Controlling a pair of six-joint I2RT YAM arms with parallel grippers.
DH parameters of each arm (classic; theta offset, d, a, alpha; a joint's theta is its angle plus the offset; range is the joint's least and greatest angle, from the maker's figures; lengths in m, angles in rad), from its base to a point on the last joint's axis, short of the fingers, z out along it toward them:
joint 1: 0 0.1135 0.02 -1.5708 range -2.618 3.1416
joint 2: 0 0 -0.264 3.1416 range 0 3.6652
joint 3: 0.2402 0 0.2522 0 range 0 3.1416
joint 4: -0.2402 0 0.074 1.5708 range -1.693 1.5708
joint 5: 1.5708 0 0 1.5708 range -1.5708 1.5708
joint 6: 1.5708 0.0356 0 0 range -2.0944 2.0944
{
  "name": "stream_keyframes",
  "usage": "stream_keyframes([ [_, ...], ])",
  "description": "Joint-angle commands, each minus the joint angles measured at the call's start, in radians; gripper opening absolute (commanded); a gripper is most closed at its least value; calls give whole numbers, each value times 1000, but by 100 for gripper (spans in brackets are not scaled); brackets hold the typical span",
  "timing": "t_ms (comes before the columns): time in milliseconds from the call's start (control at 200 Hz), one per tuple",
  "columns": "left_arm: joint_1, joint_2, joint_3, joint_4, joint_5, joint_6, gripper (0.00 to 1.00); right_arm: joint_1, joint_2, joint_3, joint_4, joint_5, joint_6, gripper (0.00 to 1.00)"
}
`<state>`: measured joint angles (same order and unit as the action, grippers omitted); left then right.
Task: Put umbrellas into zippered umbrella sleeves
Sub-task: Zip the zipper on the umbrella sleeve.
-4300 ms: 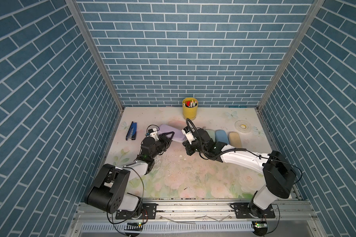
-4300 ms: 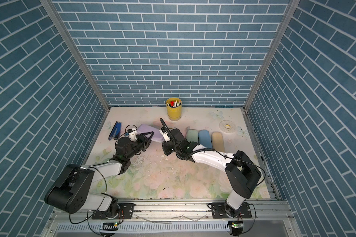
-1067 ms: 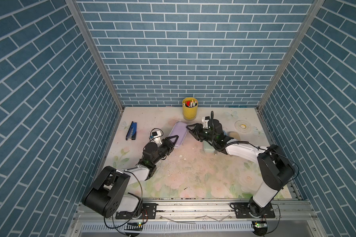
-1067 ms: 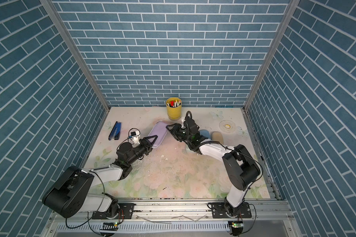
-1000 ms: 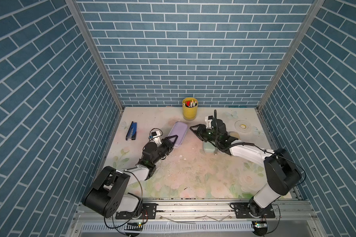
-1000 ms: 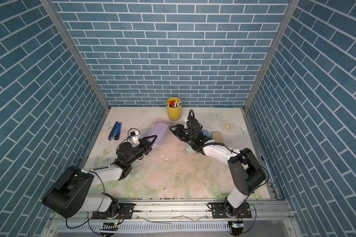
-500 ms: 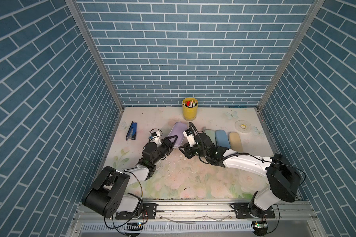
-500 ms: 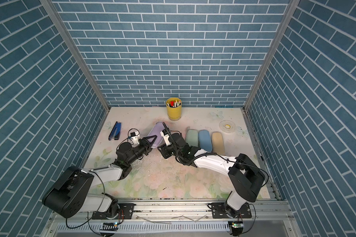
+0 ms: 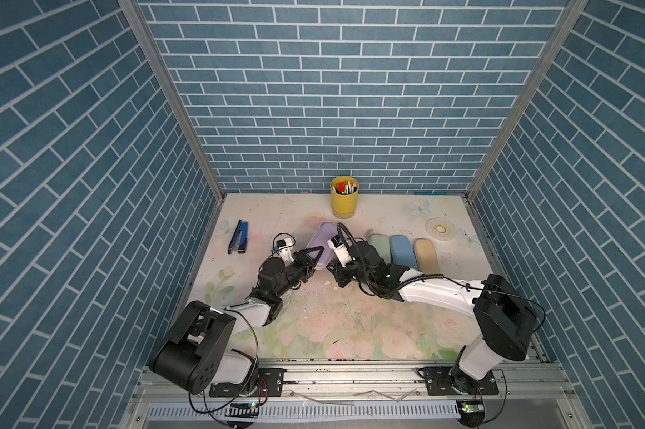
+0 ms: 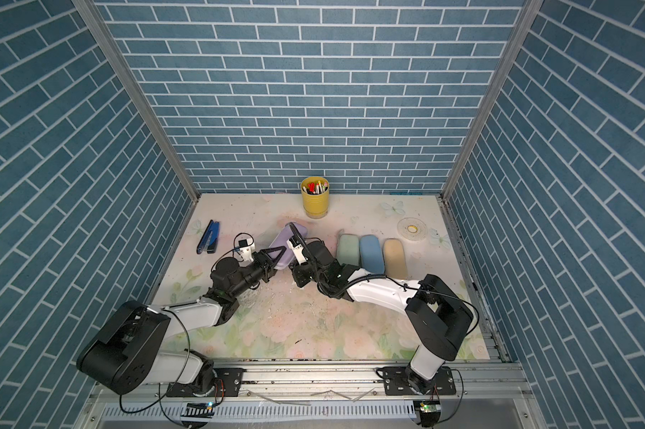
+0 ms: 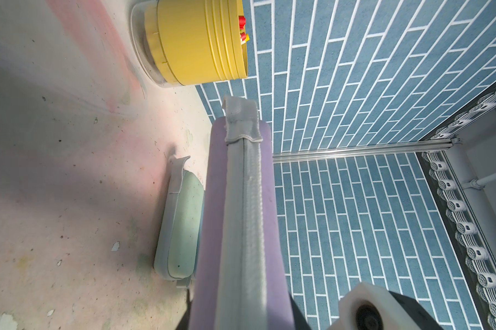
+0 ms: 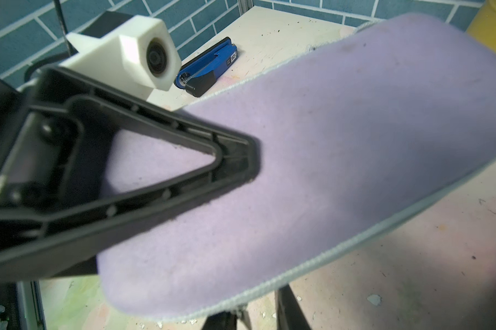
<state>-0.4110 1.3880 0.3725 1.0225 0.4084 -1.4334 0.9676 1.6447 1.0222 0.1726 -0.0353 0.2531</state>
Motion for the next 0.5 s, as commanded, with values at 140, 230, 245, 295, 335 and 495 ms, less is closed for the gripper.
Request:
stream_keyframes([
  [140,0,11,31,82,23,4,31,3,-17,31,16,-15,-80,14],
  [230,-1,13,32,82,27,5,31,3,-25,27,7,-12,-91,9],
  [245,0,13,32,81,29,4,31,3,-26,27,5,-10,-93,8],
  [295,0,14,34,78,31,6,30,2,-32,24,-4,-4,-100,3],
  [335,0,11,34,74,35,6,30,1,-31,23,-17,5,-108,0],
  [495,10,-13,40,40,70,9,29,-41,-36,18,-70,39,-134,0],
])
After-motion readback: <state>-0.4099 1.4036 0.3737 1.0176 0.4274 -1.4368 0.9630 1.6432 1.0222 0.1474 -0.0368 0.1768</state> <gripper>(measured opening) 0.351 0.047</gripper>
